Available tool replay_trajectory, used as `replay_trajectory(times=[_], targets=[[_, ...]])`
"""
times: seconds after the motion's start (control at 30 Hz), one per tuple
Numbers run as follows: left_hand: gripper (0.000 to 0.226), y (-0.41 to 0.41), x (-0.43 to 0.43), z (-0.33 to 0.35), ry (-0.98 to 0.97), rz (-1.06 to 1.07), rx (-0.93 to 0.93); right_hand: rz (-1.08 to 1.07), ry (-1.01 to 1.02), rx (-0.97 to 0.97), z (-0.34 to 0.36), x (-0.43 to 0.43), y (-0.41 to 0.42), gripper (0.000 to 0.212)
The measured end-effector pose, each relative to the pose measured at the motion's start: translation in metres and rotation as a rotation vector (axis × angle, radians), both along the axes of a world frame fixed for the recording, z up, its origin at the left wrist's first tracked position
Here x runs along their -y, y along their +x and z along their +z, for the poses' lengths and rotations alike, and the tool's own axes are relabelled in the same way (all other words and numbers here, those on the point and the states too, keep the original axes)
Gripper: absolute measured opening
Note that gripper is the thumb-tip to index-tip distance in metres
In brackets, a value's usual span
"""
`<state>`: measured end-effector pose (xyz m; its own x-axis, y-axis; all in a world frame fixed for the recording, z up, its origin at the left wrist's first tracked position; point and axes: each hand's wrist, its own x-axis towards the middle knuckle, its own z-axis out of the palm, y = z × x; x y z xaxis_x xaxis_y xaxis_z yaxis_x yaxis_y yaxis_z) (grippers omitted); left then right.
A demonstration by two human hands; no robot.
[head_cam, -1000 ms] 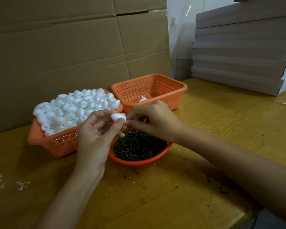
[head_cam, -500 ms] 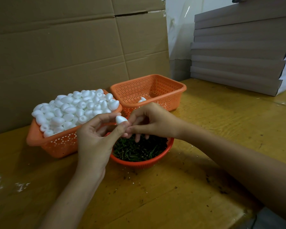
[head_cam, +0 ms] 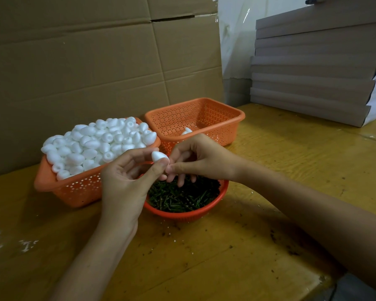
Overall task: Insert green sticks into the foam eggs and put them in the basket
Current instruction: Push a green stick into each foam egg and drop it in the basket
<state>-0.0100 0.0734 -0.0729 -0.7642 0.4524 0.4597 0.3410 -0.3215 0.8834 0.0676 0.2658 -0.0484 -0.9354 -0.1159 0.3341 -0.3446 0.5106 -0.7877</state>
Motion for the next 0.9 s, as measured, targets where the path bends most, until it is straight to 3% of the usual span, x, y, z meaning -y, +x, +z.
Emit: replay_trajectory(times=[0.9], targets=[[0.034, 0.0000, -0.0007, 0.0008, 0.019, -0.024, 0.032, -0.052, -0.081, -0.036, -0.0007, 0.0010, -0.0016, 0.017]])
